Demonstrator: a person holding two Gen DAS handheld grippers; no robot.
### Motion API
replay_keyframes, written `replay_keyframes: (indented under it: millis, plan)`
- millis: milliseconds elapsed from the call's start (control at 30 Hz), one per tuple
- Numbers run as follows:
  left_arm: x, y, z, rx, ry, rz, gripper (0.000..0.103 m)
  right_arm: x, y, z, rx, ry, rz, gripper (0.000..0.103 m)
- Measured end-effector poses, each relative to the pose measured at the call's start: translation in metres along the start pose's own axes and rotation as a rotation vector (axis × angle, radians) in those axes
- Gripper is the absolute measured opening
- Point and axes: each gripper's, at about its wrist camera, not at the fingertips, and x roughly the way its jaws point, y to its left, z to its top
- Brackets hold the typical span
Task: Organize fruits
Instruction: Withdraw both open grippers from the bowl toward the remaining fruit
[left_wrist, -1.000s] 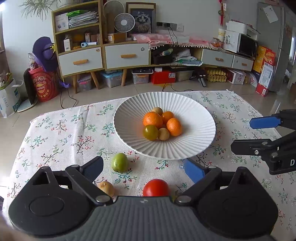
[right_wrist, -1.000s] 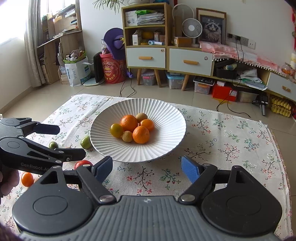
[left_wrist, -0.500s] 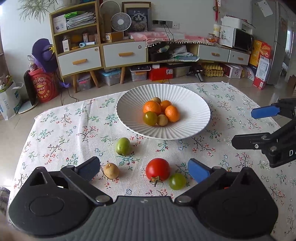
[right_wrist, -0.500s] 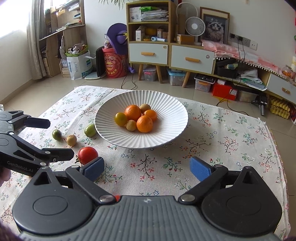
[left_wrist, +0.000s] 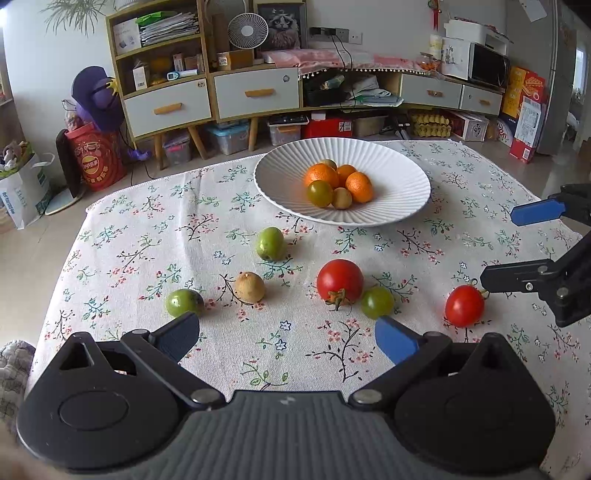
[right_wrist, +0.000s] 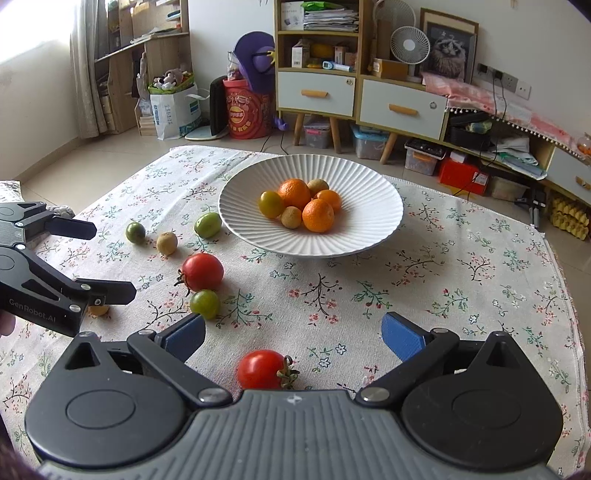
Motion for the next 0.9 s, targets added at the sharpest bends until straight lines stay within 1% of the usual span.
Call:
replay_keyframes:
  millis: [567, 833, 900]
  plan:
    - [-0.013, 0.020, -0.037, -0.008, 0.024, 0.038, 0.099, 0.009, 0.022, -0.029, -0.045, 0.091, 0.026, 0.102]
    - [-0.012, 0.031, -0.054, -0.025, 0.056, 0.047, 0.099, 0.017, 0.029, -0.045, -0.082, 0.137, 0.015, 0.102]
    - [-0.009, 0.031, -0.059, -0.027, 0.075, 0.046, 0.099, 0.019, 0.028, -0.048, -0.079, 0.136, 0.017, 0.102]
